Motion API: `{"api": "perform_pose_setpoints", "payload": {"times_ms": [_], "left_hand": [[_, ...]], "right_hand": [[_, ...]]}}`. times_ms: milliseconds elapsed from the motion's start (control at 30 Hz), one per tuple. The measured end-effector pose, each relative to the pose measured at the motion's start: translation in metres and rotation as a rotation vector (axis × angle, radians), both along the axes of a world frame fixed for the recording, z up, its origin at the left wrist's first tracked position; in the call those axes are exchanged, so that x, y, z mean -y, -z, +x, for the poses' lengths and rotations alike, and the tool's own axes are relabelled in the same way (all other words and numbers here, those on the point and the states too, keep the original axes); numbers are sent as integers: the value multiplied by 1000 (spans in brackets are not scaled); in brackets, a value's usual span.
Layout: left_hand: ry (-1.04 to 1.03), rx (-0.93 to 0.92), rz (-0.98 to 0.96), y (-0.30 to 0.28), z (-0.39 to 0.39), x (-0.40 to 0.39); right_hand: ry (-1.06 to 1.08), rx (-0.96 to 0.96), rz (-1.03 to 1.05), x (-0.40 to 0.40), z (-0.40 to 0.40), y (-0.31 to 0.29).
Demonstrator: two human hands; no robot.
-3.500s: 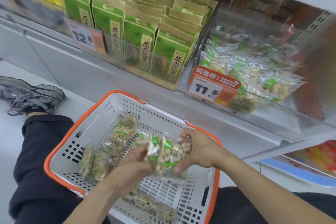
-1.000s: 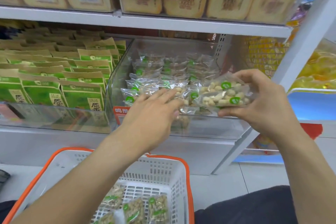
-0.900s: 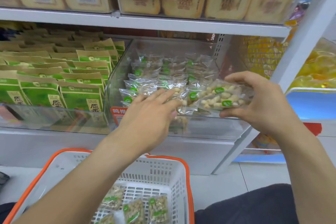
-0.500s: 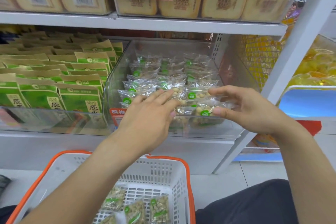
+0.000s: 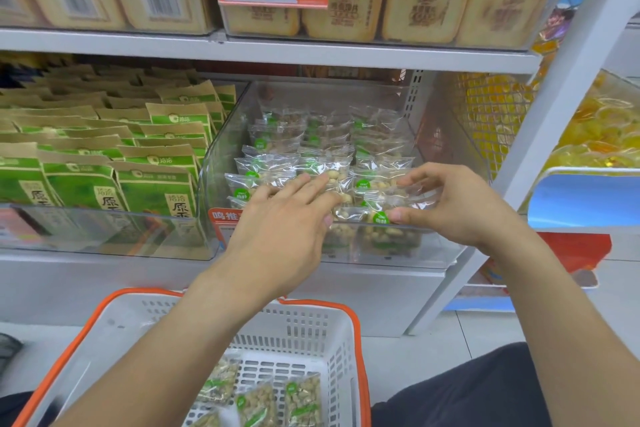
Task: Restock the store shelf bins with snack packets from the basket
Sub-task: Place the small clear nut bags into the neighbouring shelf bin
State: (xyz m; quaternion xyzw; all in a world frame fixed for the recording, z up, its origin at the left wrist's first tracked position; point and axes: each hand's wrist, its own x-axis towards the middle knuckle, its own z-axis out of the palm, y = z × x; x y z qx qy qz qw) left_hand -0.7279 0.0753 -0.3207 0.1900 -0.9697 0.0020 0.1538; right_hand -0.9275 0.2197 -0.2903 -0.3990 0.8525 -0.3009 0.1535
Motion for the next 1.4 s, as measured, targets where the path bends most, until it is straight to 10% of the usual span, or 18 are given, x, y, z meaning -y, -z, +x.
{"api": "perform_pose_setpoints", "payload": {"times_ms": [400, 667, 1100, 1400], "left_hand": [[15, 45, 81, -8, 4, -4], [136, -656, 218, 6, 41, -38], [-666, 173, 786, 241, 230, 17], [-852, 307, 830, 277, 257, 59]], "right_hand": [[22, -139, 100, -5, 24, -5], [-187, -248, -629, -3, 101, 14], [-645, 30, 416, 72, 182, 200], [-597, 151, 525, 131, 241, 278]]}}
